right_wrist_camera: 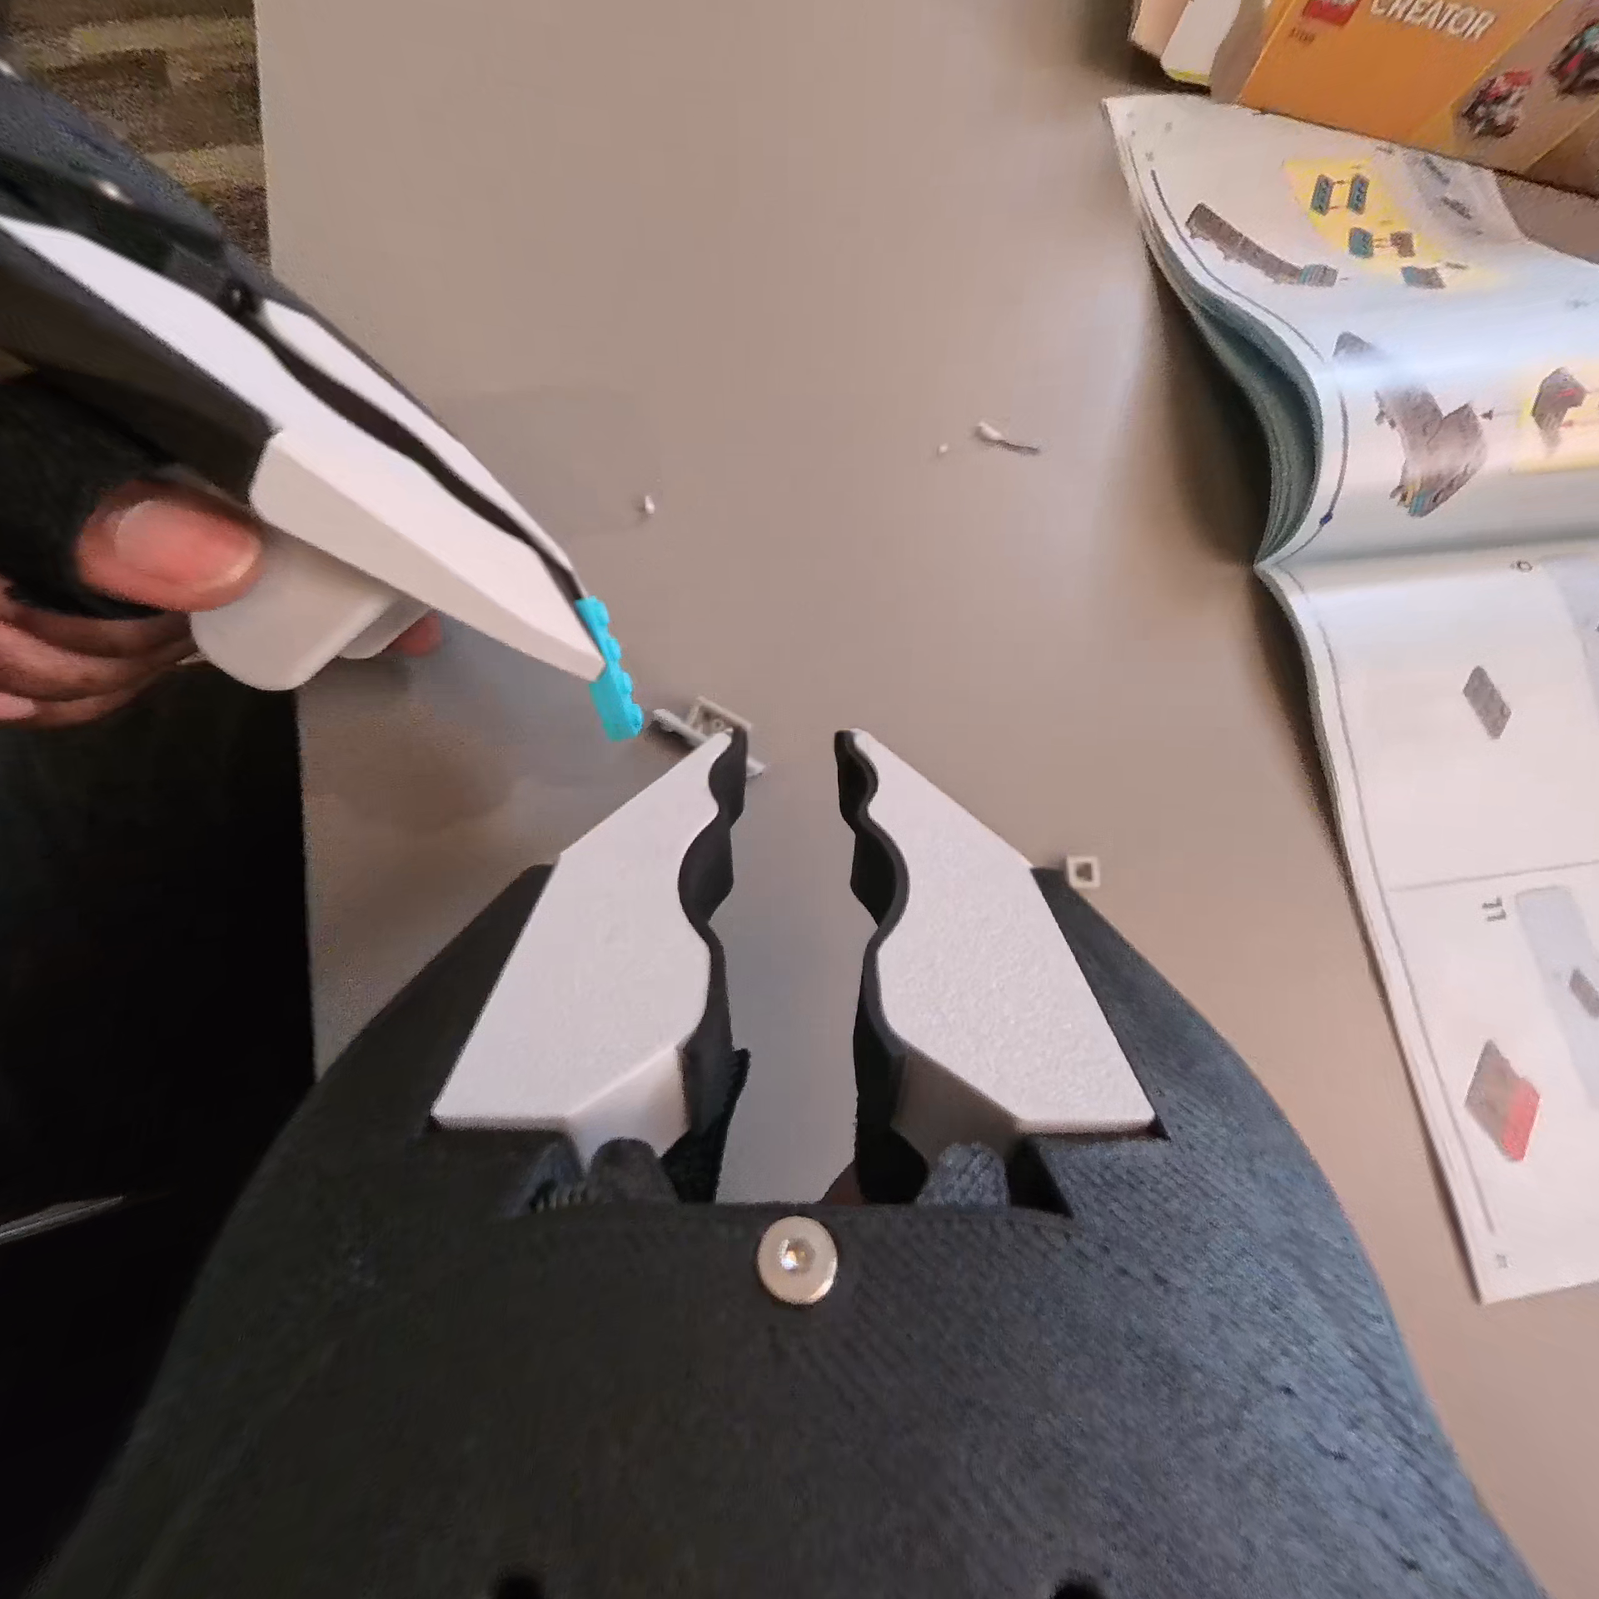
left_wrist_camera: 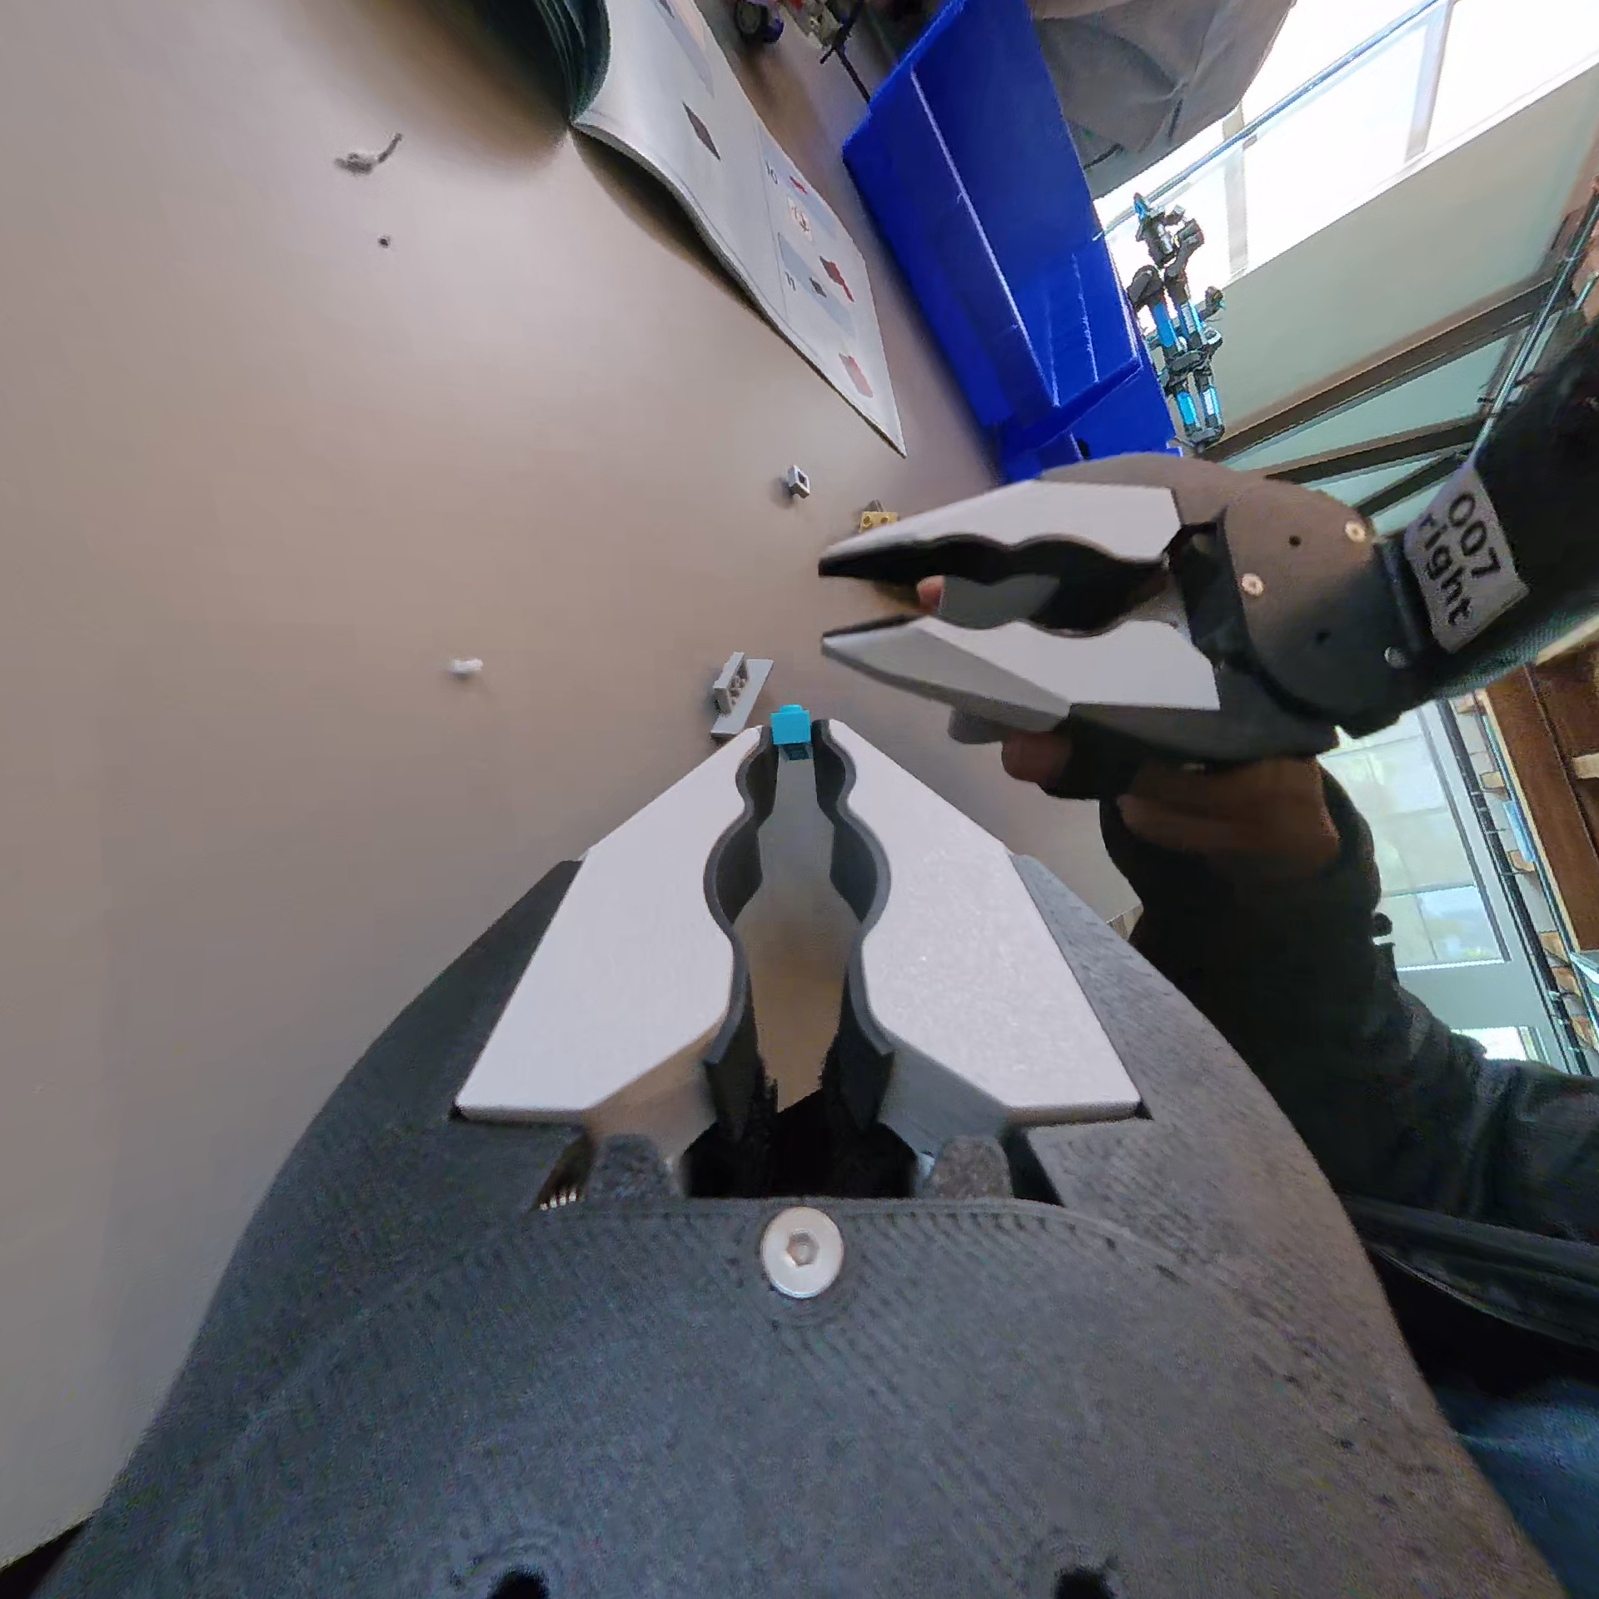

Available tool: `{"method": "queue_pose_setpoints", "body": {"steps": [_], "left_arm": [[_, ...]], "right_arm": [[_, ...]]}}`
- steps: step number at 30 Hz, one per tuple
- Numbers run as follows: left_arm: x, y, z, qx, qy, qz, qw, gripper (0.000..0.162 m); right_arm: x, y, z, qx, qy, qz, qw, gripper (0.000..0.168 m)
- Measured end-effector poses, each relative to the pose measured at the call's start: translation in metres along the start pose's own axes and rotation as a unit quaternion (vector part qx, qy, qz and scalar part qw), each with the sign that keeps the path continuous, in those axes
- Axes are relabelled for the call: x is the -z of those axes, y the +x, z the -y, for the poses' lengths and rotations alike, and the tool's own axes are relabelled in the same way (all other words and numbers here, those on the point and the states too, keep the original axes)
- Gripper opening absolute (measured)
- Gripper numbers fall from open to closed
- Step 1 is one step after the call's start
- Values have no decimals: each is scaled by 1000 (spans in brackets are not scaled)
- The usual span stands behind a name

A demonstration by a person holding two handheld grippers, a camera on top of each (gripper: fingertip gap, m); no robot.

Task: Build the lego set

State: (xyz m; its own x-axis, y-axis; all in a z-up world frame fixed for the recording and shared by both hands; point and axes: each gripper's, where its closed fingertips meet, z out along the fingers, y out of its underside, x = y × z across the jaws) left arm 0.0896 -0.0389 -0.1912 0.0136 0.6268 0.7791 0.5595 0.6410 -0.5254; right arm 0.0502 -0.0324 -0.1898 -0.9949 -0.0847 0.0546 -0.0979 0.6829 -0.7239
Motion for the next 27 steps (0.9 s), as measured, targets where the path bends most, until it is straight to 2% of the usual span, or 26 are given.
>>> {"method": "queue_pose_setpoints", "body": {"steps": [5,12,22,27], "left_arm": [[0,0,0,1,0,1,1000,8],[-4,-3,-3,1,-6,4,1000,8],[-6,-3,-4,-19,-10,20,1000,8],[-3,-5,-1,-11,-3,16,1000,8]], "right_arm": [[-13,-3,-5,24,-20,34,999,21],[-15,-12,-18,39,-32,23,998,21],[-15,-19,-17,60,-25,16,998,19],[-7,-9,-2,42,7,31,999,19]]}}
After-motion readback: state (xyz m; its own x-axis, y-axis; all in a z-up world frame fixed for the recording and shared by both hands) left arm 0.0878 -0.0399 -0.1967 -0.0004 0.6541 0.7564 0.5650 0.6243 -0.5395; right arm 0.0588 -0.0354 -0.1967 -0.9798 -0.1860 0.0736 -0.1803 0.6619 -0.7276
